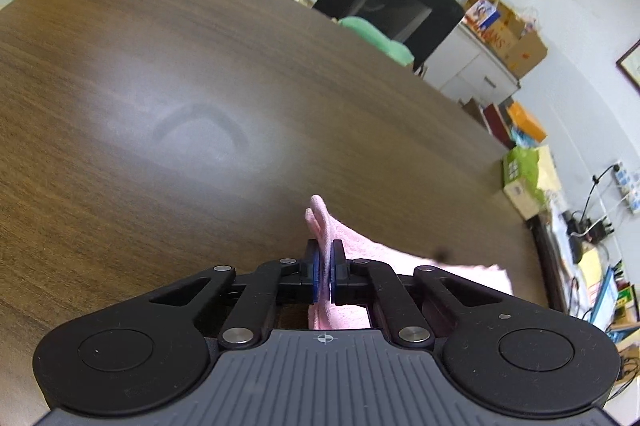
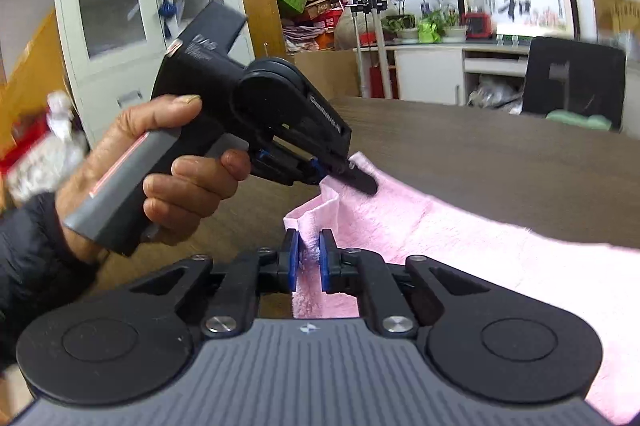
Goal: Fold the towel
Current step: 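Lift the gripped corners with both tools and fold them over the towel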
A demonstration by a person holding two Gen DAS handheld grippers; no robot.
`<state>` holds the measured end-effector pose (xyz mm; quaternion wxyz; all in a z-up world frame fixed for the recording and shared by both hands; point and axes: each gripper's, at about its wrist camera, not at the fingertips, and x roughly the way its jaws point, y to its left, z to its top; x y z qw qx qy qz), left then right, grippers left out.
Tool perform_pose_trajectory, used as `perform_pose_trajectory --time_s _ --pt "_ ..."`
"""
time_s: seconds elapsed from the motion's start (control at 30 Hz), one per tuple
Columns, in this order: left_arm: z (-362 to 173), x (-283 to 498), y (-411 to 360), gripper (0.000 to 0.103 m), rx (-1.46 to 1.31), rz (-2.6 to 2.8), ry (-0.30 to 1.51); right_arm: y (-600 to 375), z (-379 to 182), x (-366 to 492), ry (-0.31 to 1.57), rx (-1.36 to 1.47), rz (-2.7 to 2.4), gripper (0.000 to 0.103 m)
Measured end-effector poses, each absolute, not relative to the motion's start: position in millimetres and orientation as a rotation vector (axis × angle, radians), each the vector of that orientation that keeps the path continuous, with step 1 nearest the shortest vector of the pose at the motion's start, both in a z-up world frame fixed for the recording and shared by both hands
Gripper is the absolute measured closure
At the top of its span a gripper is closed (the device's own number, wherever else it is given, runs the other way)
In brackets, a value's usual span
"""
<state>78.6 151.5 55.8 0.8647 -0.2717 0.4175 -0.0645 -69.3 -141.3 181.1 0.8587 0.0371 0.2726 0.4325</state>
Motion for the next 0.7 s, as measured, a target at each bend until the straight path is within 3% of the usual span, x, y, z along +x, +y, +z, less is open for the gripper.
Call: perform_pose_trajectory --time_s 0.4,0.7 --pt "97 110 39 0.099 -0.441 -0.266 0.874 -232 177 -60 0.563 0.253 0.775 0.092" --pt "79 131 -87 0.099 -0.284 -0.37 0.947 -276 159 -61 0.614 0.296 0.664 0.088"
